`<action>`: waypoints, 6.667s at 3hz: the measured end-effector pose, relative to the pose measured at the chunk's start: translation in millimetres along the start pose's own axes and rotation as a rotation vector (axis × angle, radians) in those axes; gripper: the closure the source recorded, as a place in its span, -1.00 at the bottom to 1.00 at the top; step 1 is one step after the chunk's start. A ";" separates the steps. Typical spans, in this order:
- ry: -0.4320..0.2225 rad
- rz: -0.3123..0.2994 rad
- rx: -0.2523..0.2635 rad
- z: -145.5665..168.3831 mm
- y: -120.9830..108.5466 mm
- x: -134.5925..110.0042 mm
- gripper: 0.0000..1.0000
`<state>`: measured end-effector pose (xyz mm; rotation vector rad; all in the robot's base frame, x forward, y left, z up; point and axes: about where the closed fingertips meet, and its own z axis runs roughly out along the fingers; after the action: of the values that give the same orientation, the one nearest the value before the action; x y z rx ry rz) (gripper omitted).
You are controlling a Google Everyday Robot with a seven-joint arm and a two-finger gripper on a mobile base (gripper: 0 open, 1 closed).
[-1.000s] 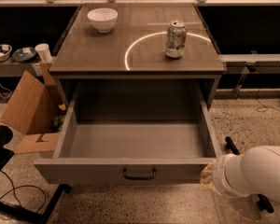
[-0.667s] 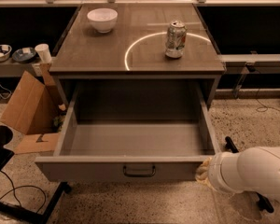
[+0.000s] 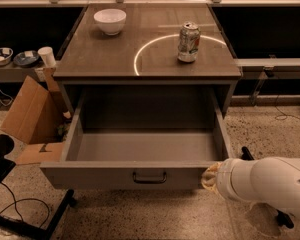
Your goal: Close top drawer
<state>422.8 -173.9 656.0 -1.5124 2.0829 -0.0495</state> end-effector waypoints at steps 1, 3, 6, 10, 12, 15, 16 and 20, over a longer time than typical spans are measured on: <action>-0.047 0.002 -0.001 18.2 -5.6 -3.3 1.00; -0.150 -0.030 0.003 73.0 -34.7 -25.6 1.00; -0.221 -0.100 -0.005 124.0 -67.8 -60.4 1.00; -0.294 -0.197 -0.010 180.1 -117.3 -113.6 1.00; -0.308 -0.209 -0.005 187.6 -127.5 -123.8 0.65; -0.308 -0.209 -0.006 187.7 -127.4 -123.9 -0.90; -0.308 -0.209 -0.006 187.7 -127.4 -123.9 -1.00; -0.268 -0.232 0.012 166.0 -124.5 -129.4 0.31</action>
Offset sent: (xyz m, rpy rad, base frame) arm 0.1479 0.0614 -0.0997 0.2949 -0.1387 0.1445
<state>633.1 -56.9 612.6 -1.6489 1.6901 0.0516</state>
